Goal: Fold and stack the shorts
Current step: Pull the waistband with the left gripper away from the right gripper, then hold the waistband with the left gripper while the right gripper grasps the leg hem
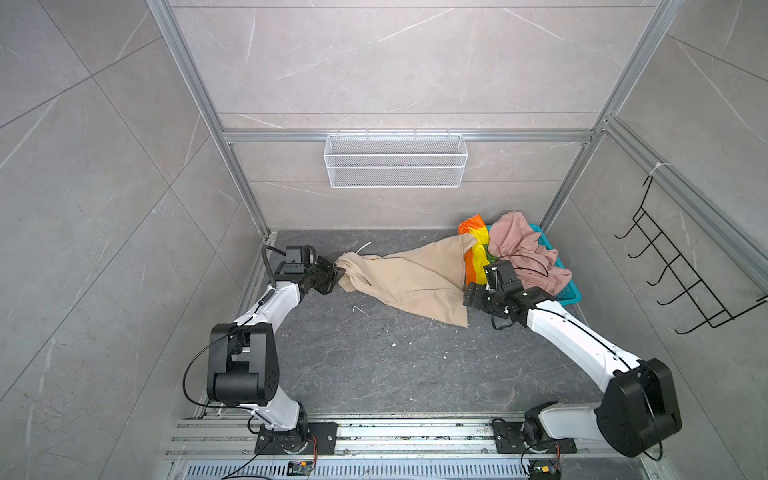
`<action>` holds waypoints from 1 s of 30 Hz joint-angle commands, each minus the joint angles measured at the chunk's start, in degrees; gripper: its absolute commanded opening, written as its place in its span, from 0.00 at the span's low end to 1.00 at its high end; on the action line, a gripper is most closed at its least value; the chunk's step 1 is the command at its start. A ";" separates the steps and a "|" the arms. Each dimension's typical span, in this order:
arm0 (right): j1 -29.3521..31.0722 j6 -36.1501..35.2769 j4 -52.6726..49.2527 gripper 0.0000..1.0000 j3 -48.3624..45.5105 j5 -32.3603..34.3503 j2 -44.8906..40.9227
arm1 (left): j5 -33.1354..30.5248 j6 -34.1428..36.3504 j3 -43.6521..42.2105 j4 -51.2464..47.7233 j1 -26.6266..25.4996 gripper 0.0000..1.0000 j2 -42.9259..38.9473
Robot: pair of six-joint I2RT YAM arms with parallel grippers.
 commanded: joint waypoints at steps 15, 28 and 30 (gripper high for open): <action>-0.35 16.11 16.44 0.96 -2.11 -8.57 13.07 | 6.18 -1.10 -3.49 4.15 5.23 0.00 -5.40; -4.81 18.33 25.71 0.80 -5.51 -12.36 17.71 | 7.66 -1.71 -3.57 5.36 5.23 0.00 -4.74; -4.82 18.35 27.16 0.72 -5.00 -12.79 19.48 | 7.74 -1.76 -3.76 5.36 5.23 0.00 -4.78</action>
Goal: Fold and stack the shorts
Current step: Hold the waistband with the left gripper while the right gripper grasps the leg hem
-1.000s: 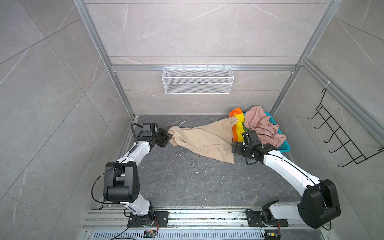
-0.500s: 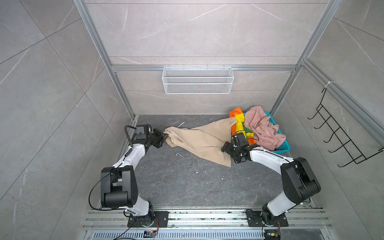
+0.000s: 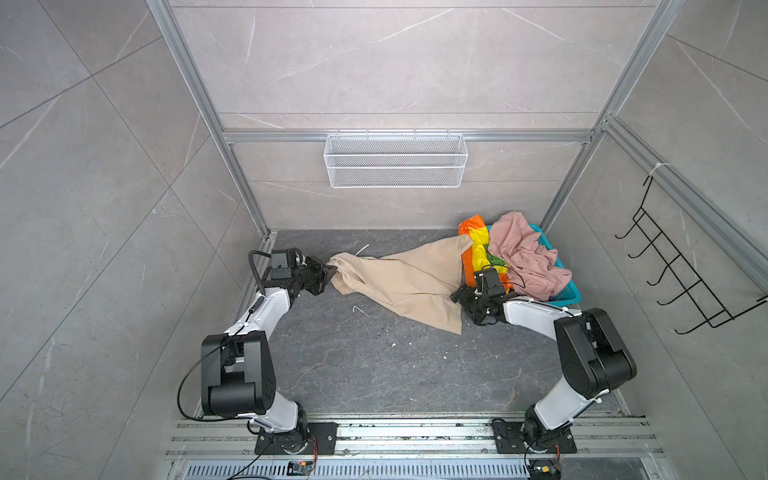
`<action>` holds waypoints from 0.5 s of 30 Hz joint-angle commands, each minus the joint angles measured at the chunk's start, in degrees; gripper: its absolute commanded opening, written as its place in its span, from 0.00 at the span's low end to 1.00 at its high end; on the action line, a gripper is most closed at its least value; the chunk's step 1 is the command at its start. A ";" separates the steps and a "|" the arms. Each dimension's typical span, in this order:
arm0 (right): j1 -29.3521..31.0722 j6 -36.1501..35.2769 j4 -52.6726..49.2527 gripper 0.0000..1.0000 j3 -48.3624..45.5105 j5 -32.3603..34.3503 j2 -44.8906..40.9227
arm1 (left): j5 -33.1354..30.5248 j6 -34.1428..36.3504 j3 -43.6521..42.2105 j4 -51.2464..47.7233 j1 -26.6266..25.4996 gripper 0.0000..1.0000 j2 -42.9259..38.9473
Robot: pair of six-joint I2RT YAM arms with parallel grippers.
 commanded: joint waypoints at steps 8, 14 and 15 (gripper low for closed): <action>-0.12 -0.67 5.53 0.05 4.42 -1.45 4.79 | 2.48 -0.68 -0.18 2.37 0.77 0.00 -1.41; -2.69 -11.08 -10.60 0.00 27.61 1.58 3.27 | 7.95 -5.86 11.33 6.72 5.48 0.00 7.45; -3.01 -13.18 -12.84 0.00 30.76 2.67 2.38 | 8.33 -6.97 13.40 7.92 6.06 0.00 8.38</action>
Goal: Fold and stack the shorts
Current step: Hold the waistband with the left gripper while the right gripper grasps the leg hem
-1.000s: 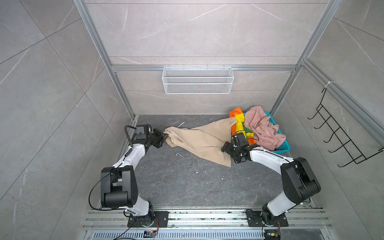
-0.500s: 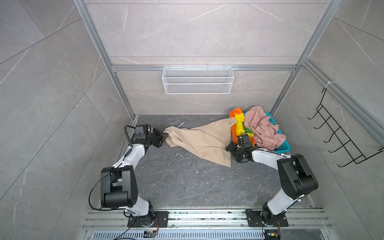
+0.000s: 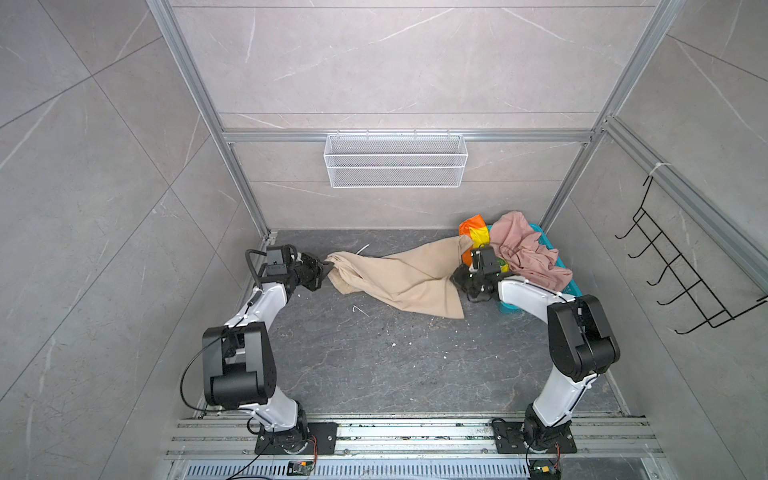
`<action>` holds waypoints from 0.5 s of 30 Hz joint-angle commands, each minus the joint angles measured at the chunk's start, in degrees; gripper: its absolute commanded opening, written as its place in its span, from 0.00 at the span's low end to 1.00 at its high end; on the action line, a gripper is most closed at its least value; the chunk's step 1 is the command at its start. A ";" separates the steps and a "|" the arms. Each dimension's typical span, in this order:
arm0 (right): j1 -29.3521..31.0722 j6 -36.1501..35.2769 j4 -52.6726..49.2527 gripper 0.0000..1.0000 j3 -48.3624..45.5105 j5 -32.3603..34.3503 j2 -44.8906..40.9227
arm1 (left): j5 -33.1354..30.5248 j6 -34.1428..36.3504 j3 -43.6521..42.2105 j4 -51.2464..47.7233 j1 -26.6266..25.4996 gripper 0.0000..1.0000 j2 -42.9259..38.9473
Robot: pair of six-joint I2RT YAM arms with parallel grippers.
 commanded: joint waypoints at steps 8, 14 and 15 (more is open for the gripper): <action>-1.27 -21.97 -7.87 0.00 -5.70 11.92 -17.75 | 3.92 -7.34 5.01 11.07 5.07 0.00 1.14; -1.26 -20.05 -5.56 0.05 -23.01 12.38 -21.23 | 4.41 -7.06 -13.52 15.25 5.80 0.00 -2.03; -1.21 -19.95 -5.98 0.07 -23.61 12.29 -21.40 | 5.07 -6.60 -15.09 15.15 5.80 0.00 -2.25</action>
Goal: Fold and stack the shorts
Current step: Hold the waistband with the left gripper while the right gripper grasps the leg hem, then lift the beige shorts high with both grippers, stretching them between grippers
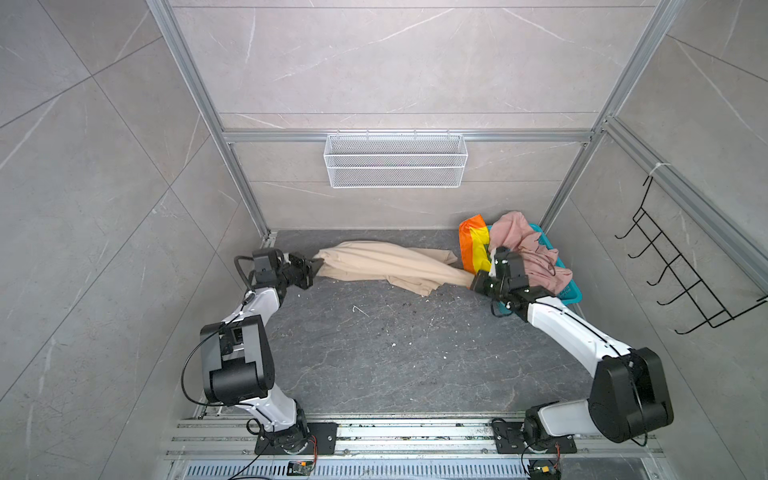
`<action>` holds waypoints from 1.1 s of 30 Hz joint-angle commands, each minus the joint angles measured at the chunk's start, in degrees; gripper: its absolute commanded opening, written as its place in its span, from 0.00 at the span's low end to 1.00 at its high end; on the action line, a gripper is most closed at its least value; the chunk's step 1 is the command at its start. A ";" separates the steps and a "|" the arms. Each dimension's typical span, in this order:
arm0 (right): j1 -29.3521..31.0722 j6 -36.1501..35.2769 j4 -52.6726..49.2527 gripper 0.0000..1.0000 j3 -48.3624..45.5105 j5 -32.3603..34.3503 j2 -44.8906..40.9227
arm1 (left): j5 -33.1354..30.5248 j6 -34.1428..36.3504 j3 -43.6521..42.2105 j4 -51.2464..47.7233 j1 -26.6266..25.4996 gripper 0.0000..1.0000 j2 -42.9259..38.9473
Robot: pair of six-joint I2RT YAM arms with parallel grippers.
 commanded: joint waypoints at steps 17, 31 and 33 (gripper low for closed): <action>11.76 30.32 6.26 0.83 -9.44 -2.56 -0.81 | 1.21 6.75 -9.86 -6.53 1.14 0.00 -9.92; 20.34 53.59 33.68 0.82 -14.53 1.80 13.15 | 1.39 5.41 -10.24 -7.36 0.36 0.00 -14.01; 20.41 55.36 35.87 0.78 -14.64 3.00 14.88 | 1.48 5.31 -10.26 -7.62 0.37 0.00 -14.66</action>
